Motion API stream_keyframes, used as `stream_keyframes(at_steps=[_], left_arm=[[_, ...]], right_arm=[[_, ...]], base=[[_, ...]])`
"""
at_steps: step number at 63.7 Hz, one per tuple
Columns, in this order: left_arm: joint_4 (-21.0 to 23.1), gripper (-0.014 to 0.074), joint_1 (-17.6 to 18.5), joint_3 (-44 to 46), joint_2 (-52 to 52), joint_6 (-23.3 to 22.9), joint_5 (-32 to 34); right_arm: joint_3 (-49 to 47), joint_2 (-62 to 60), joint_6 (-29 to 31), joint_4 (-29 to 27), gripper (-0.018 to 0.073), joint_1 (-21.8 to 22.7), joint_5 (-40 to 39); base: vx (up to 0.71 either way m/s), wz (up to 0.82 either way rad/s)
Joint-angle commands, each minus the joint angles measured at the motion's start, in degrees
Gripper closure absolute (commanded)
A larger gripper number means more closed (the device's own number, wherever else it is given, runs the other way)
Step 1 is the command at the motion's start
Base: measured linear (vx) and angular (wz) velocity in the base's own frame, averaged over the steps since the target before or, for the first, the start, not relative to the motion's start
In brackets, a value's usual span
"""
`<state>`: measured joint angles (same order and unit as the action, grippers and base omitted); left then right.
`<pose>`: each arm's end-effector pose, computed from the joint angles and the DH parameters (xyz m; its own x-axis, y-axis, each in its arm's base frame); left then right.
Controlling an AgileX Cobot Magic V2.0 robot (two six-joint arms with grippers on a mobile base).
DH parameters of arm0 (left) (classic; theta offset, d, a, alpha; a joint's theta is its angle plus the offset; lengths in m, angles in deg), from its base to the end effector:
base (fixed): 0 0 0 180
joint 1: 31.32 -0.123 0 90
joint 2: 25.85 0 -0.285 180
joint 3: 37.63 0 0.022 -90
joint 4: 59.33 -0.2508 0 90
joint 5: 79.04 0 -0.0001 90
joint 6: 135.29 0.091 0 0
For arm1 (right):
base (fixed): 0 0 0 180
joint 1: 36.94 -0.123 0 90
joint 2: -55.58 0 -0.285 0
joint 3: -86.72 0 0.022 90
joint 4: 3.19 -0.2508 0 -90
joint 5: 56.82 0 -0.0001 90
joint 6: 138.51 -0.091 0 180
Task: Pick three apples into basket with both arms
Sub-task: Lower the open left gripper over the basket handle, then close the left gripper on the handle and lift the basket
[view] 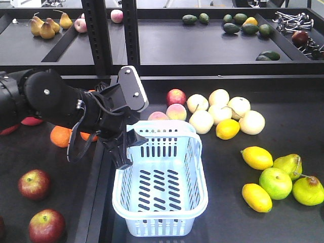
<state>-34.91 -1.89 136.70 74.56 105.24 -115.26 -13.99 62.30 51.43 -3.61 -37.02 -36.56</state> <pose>0.2987 -0.1941 0.2875 -0.1084 0.7829 -0.6126 0.8985 0.3408 0.2766 0.0529 0.0003 0.1702 -0.2756 -0.1662 -0.9468 -0.0502 0.9861 -0.1585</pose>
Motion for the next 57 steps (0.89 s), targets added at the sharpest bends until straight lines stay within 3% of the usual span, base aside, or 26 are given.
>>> stream_keyframes(at_steps=[1,29,57], left_arm=[[1.6,0.0224,0.2,2.0,-1.1,1.6,3.5],[1.2,0.0237,0.2,2.0,2.7,4.0,8.4],[1.1,0.0379,0.2,2.0,5.7,4.1,9.9]], right_arm=[[-1.8,-0.3,0.6,0.4,0.0568,0.1,-4.1],[-1.8,-0.3,0.6,0.4,0.0568,0.1,-4.1],[-1.8,-0.3,0.6,0.4,0.0568,0.1,-4.1]], base=[[0.00,0.00],[0.00,0.00],[0.00,0.00]])
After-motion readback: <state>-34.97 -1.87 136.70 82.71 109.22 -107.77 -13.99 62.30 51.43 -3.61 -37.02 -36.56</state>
